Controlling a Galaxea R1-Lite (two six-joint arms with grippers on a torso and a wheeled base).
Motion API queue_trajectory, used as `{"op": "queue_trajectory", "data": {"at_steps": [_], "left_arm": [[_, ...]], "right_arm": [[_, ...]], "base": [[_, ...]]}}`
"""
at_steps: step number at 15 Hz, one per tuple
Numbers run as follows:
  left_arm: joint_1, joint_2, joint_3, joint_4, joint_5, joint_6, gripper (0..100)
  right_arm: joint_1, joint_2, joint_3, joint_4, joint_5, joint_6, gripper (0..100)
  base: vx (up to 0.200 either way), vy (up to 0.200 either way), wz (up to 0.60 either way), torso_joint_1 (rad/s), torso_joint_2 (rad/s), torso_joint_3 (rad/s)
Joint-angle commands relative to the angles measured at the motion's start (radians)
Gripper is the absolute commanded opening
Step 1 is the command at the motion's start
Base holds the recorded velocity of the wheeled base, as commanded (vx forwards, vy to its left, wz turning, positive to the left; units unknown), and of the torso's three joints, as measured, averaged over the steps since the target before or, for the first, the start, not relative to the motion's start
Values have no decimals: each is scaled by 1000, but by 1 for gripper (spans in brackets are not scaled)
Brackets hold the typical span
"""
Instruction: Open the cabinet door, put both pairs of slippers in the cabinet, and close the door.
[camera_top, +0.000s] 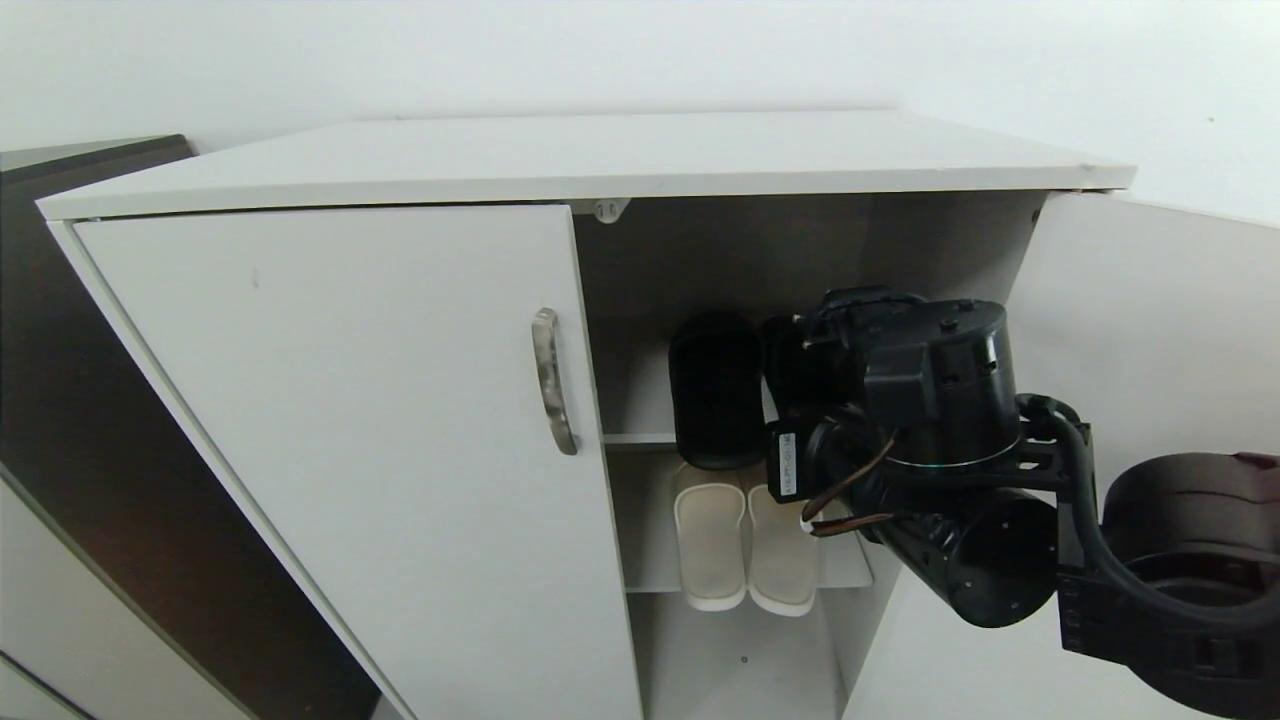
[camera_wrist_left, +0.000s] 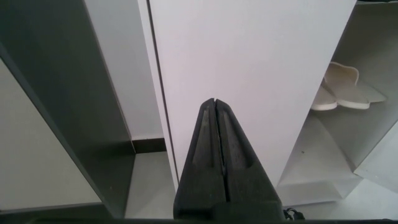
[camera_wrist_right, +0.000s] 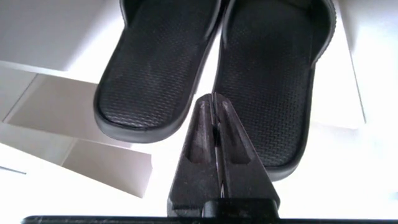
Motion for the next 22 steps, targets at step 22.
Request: {"op": "queue_trajectory", "data": {"at_steps": [22], "left_arm": [[0,0,0,0,-2,-2,0]], "right_arm": [[-1,39,60,-92,-5,-26,0]], "base": [[-182,0,0,2,3,2]]}}
